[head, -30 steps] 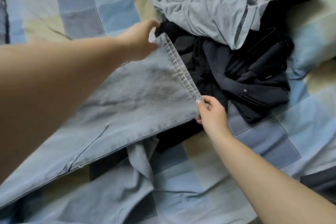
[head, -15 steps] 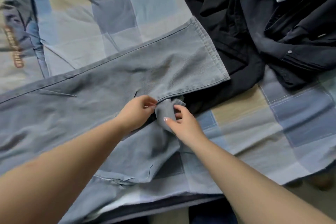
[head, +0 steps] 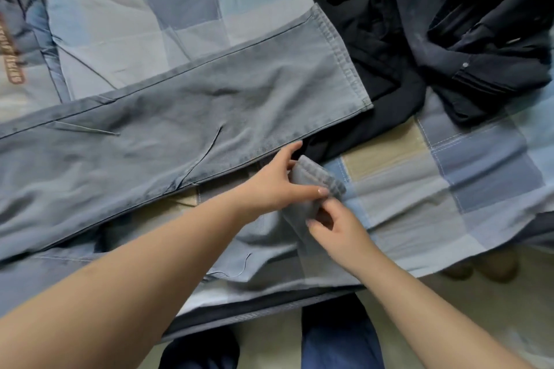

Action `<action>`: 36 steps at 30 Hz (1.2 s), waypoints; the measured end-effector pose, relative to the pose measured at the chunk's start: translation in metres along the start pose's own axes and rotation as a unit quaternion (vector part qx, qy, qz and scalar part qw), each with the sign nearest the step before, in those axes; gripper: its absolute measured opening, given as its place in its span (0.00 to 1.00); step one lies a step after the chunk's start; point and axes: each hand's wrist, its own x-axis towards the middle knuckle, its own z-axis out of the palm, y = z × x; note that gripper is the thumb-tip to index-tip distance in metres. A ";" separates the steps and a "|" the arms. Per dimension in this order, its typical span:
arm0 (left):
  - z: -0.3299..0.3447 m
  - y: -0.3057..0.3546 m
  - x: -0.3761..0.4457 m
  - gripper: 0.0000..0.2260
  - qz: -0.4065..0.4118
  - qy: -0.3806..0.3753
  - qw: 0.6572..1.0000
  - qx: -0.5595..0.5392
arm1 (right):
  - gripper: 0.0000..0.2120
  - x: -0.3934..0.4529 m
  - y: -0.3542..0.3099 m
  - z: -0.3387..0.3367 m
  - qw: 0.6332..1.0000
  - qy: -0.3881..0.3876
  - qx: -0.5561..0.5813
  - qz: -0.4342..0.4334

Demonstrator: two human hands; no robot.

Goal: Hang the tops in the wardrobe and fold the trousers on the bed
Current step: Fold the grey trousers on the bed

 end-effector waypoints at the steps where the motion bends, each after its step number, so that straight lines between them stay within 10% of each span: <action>1: 0.003 0.005 0.000 0.45 0.012 -0.028 0.999 0.026 | 0.18 -0.003 -0.002 -0.007 1.000 0.001 0.000 -0.007; 6: 0.004 0.028 -0.003 0.40 0.052 -0.061 0.988 0.129 | 0.33 0.002 -0.016 -0.031 0.995 -0.040 0.004 -0.092; 10: -0.009 0.049 -0.008 0.26 0.065 -0.030 0.994 0.077 | 0.27 0.023 -0.011 -0.050 0.983 0.141 -0.060 -0.098; 14: -0.008 0.065 -0.008 0.22 0.075 -0.062 0.995 -0.002 | 0.24 0.041 -0.002 -0.053 0.979 0.163 -0.123 -0.018; 18: 0.004 0.061 -0.004 0.21 -0.012 -0.202 0.978 -0.059 | 0.08 0.050 -0.007 -0.056 0.983 0.094 0.148 0.061; 22: -0.001 0.049 0.010 0.20 -0.016 -0.084 0.994 0.068 | 0.11 0.037 0.004 -0.069 0.935 0.074 0.297 0.180; 26: -0.008 0.028 0.015 0.21 -0.026 -0.016 0.983 0.183 | 0.17 0.025 0.017 -0.066 0.960 -0.023 0.167 0.226; 31: 0.019 0.011 0.003 0.39 0.028 -0.095 0.970 0.221 | 0.08 0.035 0.002 -0.046 0.963 -0.027 0.214 0.164; 34: 0.032 0.005 0.005 0.38 0.129 0.015 0.959 0.250 | 0.13 0.042 -0.008 -0.043 0.957 -0.031 0.261 0.123; 36: 0.026 0.011 0.008 0.28 0.117 0.109 0.954 0.255 | 0.10 0.049 -0.003 -0.049 0.992 0.076 0.089 0.048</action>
